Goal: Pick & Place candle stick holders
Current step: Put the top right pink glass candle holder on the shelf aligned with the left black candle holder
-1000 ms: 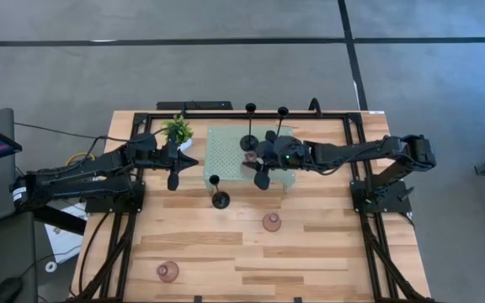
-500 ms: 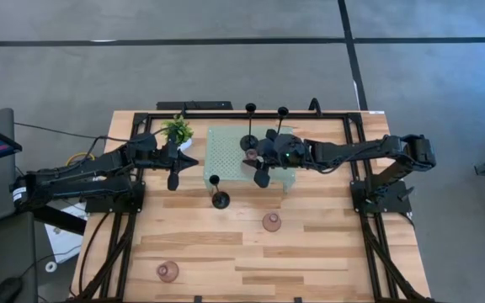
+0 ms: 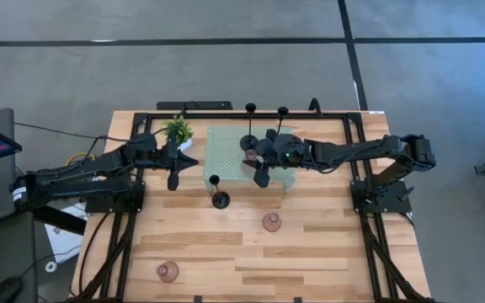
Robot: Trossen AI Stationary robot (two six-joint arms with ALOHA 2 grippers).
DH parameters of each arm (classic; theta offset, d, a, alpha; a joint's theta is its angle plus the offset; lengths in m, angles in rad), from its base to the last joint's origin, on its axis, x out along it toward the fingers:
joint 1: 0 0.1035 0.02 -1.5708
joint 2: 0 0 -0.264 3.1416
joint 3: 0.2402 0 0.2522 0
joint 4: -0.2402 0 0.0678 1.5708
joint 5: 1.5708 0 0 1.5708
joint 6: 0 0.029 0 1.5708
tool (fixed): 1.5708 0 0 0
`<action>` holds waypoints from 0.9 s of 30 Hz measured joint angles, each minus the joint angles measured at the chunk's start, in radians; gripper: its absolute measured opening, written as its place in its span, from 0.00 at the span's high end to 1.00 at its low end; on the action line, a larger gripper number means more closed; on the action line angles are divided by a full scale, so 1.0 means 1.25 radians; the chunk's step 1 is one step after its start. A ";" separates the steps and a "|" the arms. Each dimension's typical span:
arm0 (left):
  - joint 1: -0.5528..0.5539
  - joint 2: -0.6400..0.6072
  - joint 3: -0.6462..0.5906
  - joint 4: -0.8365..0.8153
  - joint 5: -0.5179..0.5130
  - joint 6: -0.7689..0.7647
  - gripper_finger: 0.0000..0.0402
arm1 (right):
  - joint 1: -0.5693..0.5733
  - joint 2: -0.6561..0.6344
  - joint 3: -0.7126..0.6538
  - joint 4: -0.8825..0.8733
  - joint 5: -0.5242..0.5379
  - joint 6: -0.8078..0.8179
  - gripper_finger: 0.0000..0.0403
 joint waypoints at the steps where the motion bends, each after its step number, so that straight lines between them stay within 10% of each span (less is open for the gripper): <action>1: 0.000 0.000 0.000 0.000 0.000 0.000 0.97 | 0.000 0.000 0.000 0.000 -0.001 0.000 0.63; 27: 0.000 0.000 0.000 0.000 0.000 0.000 0.97 | -0.014 -0.009 0.000 -0.039 -0.001 -0.009 0.51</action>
